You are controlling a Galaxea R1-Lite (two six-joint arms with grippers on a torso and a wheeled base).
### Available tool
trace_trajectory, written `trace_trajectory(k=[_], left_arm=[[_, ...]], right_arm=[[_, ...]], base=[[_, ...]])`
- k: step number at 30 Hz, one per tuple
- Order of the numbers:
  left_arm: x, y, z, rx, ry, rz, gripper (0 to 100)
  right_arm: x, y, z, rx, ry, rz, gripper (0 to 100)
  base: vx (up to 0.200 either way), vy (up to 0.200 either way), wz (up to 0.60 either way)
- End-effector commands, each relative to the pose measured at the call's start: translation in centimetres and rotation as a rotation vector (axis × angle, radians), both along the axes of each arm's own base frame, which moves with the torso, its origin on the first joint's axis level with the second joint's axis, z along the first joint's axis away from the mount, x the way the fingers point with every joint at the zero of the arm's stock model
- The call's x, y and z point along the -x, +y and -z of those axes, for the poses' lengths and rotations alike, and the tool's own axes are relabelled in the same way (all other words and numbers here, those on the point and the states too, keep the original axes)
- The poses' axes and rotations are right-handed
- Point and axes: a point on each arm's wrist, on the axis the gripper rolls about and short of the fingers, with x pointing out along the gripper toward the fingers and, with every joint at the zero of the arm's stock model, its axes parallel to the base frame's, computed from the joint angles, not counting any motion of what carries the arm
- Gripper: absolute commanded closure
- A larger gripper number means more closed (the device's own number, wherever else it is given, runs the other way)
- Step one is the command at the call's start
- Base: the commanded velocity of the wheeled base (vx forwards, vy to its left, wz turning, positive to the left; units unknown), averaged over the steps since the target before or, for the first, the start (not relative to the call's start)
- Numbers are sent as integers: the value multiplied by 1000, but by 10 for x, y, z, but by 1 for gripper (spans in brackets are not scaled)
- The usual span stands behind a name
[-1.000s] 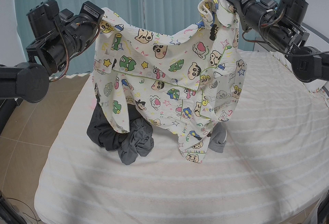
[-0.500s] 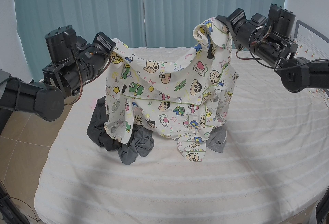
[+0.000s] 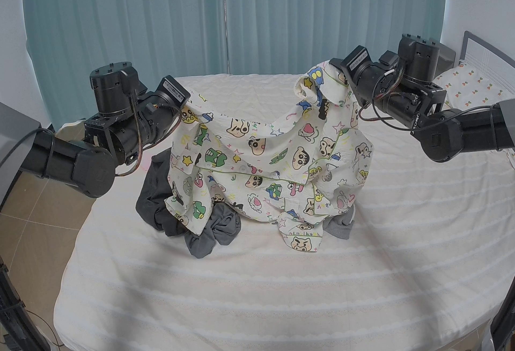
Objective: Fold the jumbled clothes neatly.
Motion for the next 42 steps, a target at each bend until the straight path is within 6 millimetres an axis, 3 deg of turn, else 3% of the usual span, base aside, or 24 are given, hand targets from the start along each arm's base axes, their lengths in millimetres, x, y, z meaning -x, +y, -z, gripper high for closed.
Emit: trace_trajectory(k=[1, 15, 22, 34, 42], left_arm=[[-2, -1, 11, -10, 32, 2, 100], [11, -16, 22, -26, 72, 48, 100], [20, -25, 17, -24, 64, 77, 100], [23, -25, 19, -31, 72, 76, 100], [22, -24, 19, -29, 72, 72, 100]], right_arm=[[-4, 2, 13, 5, 34, -2, 100], [-2, 3, 24, 14, 73, -9, 100], [5, 0, 18, 11, 66, -14, 100], [9, -2, 14, 7, 61, -14, 100], [11, -2, 12, 8, 59, -19, 100]], base=[[0, 0, 0], [0, 0, 0], [0, 0, 0], [0, 0, 0], [-200, 0, 0]])
